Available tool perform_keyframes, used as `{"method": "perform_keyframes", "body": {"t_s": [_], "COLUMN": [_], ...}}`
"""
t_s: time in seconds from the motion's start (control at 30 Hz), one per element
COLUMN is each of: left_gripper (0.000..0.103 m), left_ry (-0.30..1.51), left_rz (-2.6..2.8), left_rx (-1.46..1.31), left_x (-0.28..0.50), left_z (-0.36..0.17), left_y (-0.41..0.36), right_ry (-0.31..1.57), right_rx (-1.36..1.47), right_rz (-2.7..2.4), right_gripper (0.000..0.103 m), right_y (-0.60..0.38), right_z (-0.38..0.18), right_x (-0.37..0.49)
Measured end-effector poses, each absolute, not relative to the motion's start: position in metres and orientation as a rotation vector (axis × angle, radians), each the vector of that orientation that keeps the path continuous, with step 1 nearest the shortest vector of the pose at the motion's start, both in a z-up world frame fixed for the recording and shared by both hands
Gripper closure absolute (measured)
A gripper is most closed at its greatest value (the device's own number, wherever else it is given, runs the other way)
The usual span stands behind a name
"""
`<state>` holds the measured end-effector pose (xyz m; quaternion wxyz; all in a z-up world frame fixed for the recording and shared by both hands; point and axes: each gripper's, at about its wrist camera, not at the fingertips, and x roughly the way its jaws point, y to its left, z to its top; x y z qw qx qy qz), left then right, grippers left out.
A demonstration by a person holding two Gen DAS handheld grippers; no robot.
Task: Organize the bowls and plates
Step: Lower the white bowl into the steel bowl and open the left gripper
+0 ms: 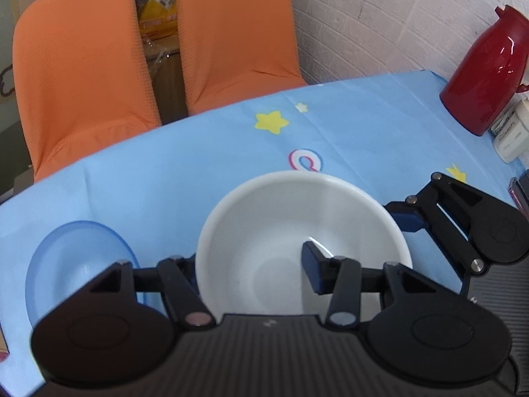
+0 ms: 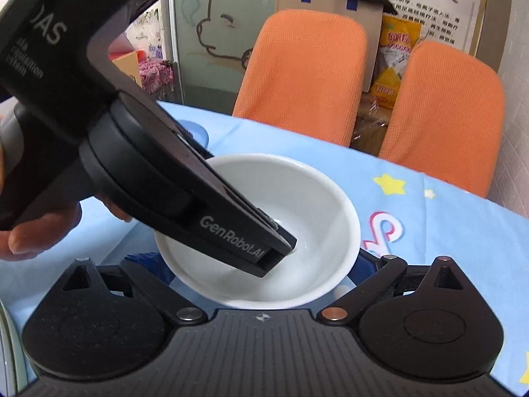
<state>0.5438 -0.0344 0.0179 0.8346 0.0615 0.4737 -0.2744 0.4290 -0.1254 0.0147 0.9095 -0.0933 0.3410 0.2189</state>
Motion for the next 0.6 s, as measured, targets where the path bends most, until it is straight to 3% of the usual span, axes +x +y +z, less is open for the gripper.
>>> {"method": "perform_keyframes", "body": {"t_s": [0.3,0.6], "left_gripper": [0.056,0.053], "left_ry": [0.926,0.932], "left_rz": [-0.644,-0.699], "left_rx": [0.113,0.126], "left_x": [0.438,0.326], "left_z": [0.062,0.056], "left_y": [-0.066,-0.099], "right_ry": [0.659,0.684], "right_rx": [-0.238,-0.228], "right_rz": [0.426,0.371], "right_gripper": [0.017,0.017], "right_y": [-0.157,-0.182], "right_z": [0.054,0.054], "right_x": [0.351,0.231]}}
